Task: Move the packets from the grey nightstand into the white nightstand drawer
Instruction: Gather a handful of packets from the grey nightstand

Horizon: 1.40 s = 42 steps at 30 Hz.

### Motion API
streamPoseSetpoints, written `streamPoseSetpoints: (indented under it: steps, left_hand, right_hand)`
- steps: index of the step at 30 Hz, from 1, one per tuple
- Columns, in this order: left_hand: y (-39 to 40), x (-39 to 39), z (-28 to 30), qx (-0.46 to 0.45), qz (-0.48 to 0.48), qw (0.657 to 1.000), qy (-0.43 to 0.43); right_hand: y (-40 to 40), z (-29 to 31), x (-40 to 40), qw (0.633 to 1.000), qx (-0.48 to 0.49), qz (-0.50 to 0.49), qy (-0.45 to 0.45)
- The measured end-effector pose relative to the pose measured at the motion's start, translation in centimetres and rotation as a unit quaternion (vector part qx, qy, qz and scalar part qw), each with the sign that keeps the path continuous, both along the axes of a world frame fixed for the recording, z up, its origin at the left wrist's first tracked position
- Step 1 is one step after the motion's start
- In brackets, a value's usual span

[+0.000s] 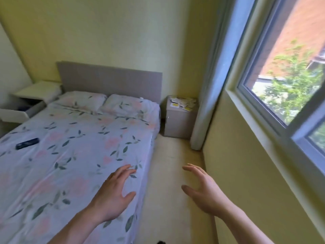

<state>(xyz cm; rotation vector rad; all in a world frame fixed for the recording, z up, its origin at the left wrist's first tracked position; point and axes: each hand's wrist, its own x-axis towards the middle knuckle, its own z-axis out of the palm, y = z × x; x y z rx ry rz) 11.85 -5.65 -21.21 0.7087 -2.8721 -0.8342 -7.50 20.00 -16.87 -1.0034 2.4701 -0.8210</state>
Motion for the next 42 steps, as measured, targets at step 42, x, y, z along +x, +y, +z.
streamPoseSetpoints:
  steps: [42]
  left_hand:
    - [-31.1,-75.4,1.3,0.013,0.067,0.997,0.018]
  right_hand:
    - [-35.1,-2.4,-79.2,0.996,-0.022,0.077,-0.028]
